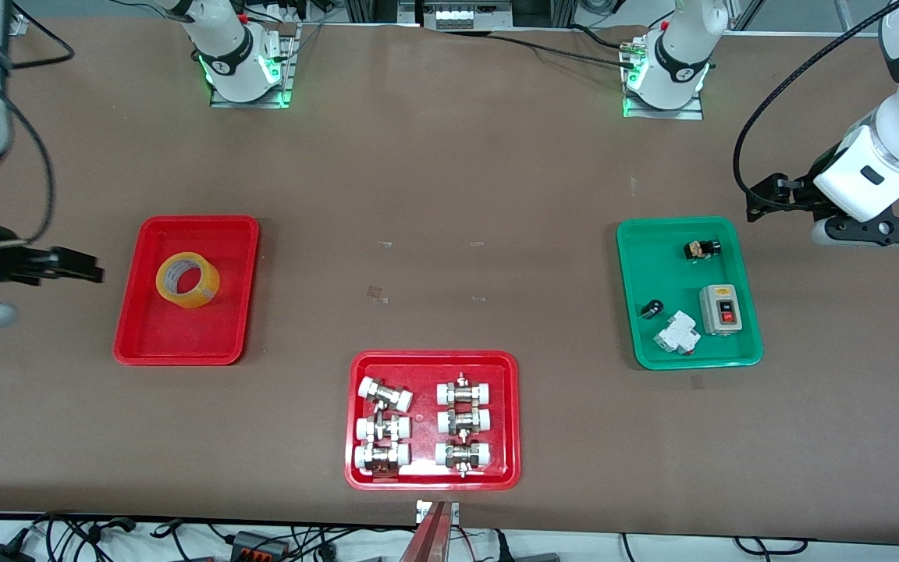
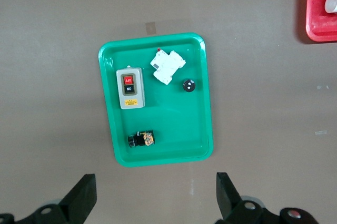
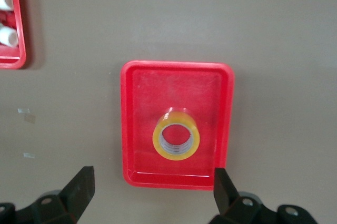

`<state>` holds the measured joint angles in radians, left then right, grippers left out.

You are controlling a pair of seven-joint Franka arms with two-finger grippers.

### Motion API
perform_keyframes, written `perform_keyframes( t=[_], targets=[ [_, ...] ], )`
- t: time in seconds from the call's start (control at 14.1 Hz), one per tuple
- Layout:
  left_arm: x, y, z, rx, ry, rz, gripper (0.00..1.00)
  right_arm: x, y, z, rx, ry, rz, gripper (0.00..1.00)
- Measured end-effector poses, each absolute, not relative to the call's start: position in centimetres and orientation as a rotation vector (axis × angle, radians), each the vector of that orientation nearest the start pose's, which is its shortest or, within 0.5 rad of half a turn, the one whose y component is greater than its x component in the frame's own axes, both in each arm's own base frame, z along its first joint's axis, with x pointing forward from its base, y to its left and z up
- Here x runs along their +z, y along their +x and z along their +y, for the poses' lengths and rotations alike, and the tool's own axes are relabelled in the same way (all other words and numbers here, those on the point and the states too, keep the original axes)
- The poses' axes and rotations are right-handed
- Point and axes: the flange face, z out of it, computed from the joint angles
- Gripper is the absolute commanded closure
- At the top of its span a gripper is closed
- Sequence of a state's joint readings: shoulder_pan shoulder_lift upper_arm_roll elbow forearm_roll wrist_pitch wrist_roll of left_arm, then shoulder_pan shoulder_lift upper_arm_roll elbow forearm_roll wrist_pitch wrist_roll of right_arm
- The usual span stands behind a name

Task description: Left arm passes tape to right arm into tray

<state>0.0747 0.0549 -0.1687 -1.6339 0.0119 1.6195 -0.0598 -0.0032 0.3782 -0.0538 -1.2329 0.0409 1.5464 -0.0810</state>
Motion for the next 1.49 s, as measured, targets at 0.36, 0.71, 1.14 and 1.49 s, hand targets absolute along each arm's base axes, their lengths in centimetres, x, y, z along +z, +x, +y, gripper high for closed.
perform_keyframes(
  t=[0.36, 0.71, 1.14, 1.49],
  targets=[
    [57.0, 56.7, -5.5, 0.106, -3.133, 0.074, 0.00, 58.1, 65.2, -2.8, 0.028, -3.118, 0.011, 0.00],
    [57.0, 56.5, -5.5, 0.129, -3.131, 0.076, 0.00, 59.9, 64.5, -4.2, -0.044, -3.121, 0.054, 0.00],
    [57.0, 56.5, -5.5, 0.130, -3.131, 0.077, 0.00, 58.5, 61.4, -3.8, -0.095, -3.168, 0.027, 0.00],
    [57.0, 56.5, -5.5, 0.130, -3.131, 0.077, 0.00, 57.0, 57.1, -3.7, -0.054, -3.161, 0.026, 0.00]
  ],
)
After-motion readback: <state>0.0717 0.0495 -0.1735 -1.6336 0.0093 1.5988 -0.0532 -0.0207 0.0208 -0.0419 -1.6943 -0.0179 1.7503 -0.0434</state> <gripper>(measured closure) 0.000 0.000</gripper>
